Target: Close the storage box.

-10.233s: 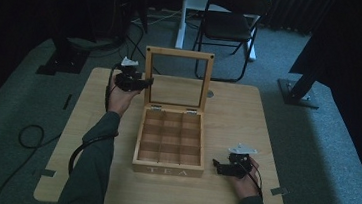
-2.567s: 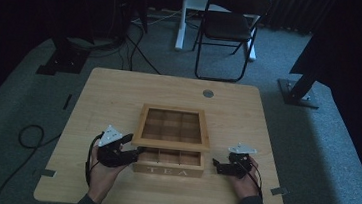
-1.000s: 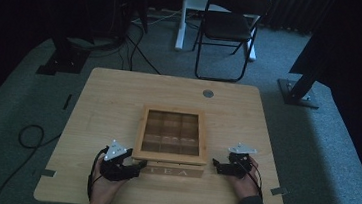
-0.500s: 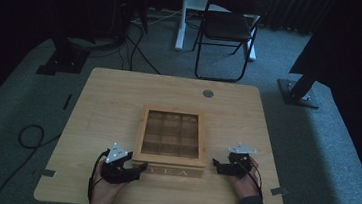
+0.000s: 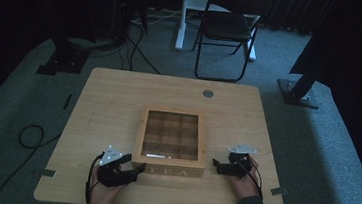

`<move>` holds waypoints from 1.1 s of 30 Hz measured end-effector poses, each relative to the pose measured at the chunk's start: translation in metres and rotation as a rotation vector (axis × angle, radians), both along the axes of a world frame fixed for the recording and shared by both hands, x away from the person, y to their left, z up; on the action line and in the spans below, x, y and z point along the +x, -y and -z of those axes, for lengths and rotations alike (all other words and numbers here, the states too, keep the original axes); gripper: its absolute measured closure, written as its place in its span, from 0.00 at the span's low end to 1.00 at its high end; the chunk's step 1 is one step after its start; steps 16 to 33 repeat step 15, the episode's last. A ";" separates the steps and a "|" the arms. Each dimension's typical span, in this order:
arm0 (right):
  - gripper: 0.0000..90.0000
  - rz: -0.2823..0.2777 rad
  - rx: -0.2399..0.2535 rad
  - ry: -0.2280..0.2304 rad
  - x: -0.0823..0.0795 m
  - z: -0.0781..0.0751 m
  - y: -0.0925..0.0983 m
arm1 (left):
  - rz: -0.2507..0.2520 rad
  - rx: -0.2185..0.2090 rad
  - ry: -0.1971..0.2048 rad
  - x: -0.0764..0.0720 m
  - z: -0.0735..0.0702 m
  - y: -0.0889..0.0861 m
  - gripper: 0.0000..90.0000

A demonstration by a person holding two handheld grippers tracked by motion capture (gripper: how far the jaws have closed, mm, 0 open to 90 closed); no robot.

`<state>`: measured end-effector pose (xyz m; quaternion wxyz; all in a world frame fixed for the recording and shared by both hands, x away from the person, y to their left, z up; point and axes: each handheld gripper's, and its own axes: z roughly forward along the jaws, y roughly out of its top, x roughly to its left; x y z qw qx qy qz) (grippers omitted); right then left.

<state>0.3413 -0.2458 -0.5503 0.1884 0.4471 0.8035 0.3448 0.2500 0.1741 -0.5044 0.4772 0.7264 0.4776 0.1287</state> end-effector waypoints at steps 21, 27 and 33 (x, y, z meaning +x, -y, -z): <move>0.13 0.000 0.000 0.000 0.000 0.000 0.000 | -0.033 -0.014 0.082 -0.002 -0.004 -0.004 0.32; 0.13 0.000 0.000 0.000 0.000 0.000 0.000 | -0.033 -0.014 0.082 -0.002 -0.004 -0.004 0.32; 0.13 0.000 0.000 0.000 0.000 0.000 0.000 | -0.033 -0.014 0.082 -0.002 -0.004 -0.004 0.32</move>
